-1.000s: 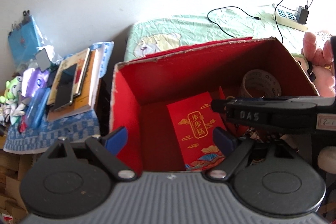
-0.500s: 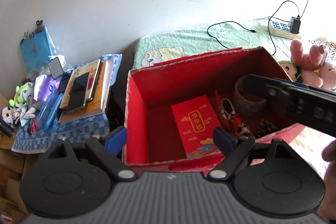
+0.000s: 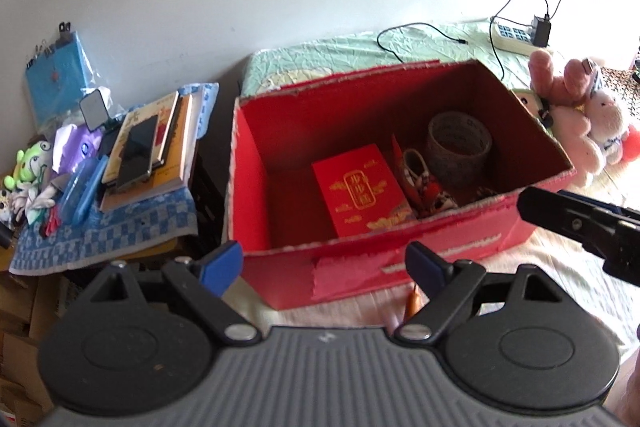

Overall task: Organize objects
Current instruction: 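Withdraw the right gripper and move it down to the orange gourd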

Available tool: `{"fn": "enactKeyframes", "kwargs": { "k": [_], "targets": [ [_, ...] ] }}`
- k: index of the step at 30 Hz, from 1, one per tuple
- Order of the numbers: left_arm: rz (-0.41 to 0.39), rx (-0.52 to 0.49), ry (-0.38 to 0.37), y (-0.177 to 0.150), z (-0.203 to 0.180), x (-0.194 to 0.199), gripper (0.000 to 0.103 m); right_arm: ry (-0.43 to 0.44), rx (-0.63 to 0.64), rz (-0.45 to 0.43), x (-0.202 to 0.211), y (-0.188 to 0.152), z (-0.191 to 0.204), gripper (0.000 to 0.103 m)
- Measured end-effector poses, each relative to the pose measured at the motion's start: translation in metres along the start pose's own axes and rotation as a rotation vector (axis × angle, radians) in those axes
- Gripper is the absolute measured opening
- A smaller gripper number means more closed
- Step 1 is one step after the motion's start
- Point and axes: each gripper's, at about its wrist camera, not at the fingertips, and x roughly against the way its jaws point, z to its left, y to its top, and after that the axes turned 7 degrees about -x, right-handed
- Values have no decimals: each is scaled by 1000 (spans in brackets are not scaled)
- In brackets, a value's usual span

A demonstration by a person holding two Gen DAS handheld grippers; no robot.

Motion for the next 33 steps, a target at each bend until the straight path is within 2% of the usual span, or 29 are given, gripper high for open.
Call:
{"fn": "enactKeyframes", "kwargs": {
  "k": [4,9,15,23,33],
  "targets": [
    [32,4,-25,-10,-1,-6,87,-27,-10,58,-7,-10,0,61],
    [85,5,-41,-23,-3,-19,87,-143,43,149,-23,-20,2,61],
    [160,2,-53,-38,-7,-37,87,-208,57,259,-37,-32,-2,61],
    [210,-32,-128,-68,-20,-47,87,-217,21,359,-46,-42,-12,61],
    [165,0,-243,-71,-27,-40,87,-179,-13,408,-47,-43,-20,61]
  ]
}}
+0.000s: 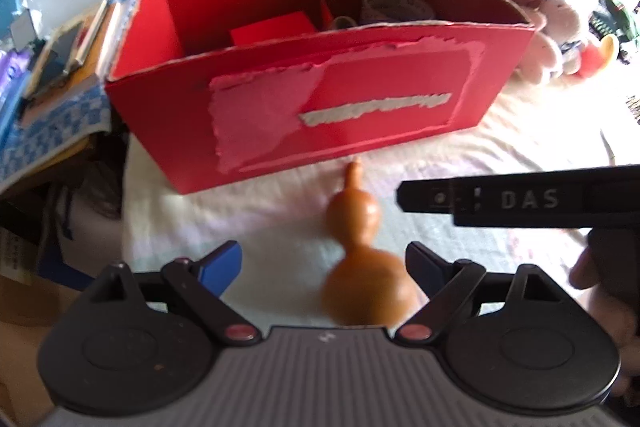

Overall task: Organize objects
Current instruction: 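Withdraw the right gripper and move it down to the orange gourd, then close the right gripper around the gourd's narrow waist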

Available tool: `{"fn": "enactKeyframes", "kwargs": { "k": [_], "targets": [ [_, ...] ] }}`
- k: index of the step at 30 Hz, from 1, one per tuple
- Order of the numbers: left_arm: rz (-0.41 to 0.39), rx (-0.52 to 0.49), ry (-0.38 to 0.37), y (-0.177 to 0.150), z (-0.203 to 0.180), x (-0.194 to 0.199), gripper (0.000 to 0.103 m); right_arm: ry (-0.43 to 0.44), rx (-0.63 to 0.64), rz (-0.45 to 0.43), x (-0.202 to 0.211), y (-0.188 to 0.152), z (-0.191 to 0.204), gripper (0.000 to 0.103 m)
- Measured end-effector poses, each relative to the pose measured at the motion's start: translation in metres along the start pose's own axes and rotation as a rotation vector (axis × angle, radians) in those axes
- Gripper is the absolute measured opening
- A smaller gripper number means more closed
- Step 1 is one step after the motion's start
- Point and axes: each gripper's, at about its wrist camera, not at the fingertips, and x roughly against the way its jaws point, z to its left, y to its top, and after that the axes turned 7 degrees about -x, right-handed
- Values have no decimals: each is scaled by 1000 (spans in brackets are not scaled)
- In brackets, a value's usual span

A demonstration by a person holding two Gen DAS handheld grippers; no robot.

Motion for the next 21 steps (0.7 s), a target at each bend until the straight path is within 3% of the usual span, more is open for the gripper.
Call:
{"fn": "enactKeyframes", "kwargs": {
  "k": [6,21],
  "targets": [
    [65,45,-81,-1,-1,-16,87,37,-10,39,-5,1,-3,60],
    [114,21,-25,-1,-11,-28,87,85,-24,97,-15,1,-5,46]
  ]
}}
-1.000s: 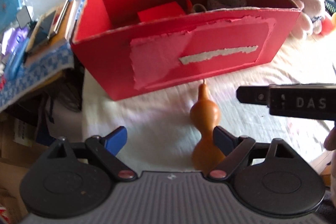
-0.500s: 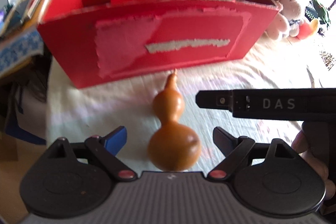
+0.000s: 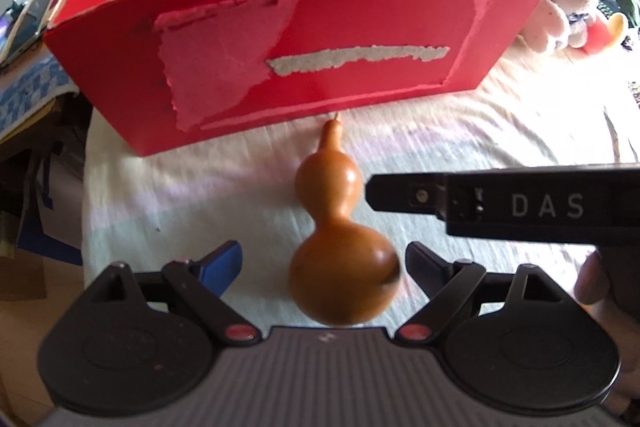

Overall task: Organize objects
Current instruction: 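Close the right gripper around the gourd's narrow waist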

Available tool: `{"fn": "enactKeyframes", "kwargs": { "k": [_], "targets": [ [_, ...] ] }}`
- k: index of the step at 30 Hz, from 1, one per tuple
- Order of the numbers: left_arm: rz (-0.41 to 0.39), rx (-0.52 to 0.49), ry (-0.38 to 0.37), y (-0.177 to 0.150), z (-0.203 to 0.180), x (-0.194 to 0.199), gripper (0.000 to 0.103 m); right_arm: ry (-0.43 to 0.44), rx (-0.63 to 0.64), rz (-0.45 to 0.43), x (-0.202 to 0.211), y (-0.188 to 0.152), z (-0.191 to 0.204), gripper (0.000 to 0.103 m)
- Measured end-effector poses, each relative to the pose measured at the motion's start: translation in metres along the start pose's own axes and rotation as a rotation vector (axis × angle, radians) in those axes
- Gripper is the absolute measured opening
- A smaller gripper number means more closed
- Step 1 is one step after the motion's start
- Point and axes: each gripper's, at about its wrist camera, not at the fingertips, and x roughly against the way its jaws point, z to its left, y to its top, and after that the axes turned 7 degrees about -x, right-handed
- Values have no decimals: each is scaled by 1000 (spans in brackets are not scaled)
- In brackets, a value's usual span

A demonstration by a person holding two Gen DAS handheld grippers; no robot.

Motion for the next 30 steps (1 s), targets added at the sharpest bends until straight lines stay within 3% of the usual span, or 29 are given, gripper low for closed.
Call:
{"fn": "enactKeyframes", "kwargs": {
  "k": [12,30],
  "targets": [
    [41,-17,17,2,1,-12,88,-6,-13,40,-10,2,-2,46],
    [91,4,-20,5,14,-27,87,44,0,52,-14,9,2,45]
  ]
}}
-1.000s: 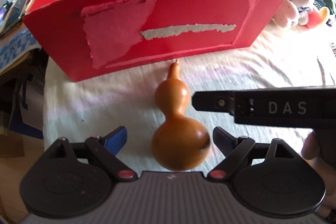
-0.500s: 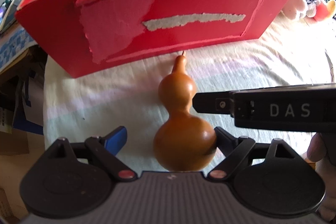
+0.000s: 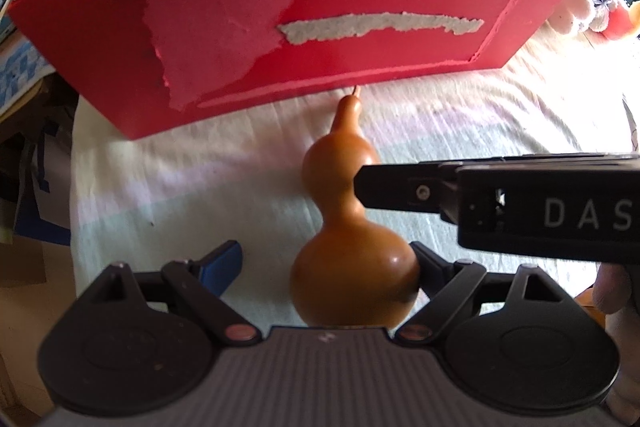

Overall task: Organize objects
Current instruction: 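Close the right gripper around the gourd's narrow waist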

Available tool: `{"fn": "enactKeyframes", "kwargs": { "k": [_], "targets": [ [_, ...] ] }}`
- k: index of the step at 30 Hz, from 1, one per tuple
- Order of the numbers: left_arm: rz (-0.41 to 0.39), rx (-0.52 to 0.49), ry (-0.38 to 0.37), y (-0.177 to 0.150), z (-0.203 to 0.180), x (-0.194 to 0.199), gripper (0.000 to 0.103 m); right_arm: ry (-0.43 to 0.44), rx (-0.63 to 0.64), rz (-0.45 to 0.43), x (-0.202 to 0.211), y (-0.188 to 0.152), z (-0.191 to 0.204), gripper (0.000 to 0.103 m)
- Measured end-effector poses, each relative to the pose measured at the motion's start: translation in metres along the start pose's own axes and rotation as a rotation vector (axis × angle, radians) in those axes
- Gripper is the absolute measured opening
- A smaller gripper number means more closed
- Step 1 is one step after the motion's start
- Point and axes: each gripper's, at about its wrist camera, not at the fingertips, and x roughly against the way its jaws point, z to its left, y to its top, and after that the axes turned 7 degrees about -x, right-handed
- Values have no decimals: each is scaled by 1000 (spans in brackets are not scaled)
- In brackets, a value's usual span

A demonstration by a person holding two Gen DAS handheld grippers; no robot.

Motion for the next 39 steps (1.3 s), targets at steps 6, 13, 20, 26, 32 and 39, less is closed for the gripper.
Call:
{"fn": "enactKeyframes", "kwargs": {
  "k": [6,13,20,26,32,39],
  "targets": [
    [-3,6,15,1,4,-1,87,3,10,16,-4,1,3,45],
    [-20,2,7,-3,6,0,84,8,8,29,-5,-1,3,45],
    [-43,0,-6,-4,7,6,70,30,36,41,-8,-1,9,43],
    [-53,1,-12,-4,6,8,66,36,29,58,-11,0,8,43],
    [-68,-12,-11,-5,8,10,58,28,13,42,-10,2,5,42],
    [-73,-17,-17,-4,6,10,58,47,27,49,-12,4,6,38]
  ]
}}
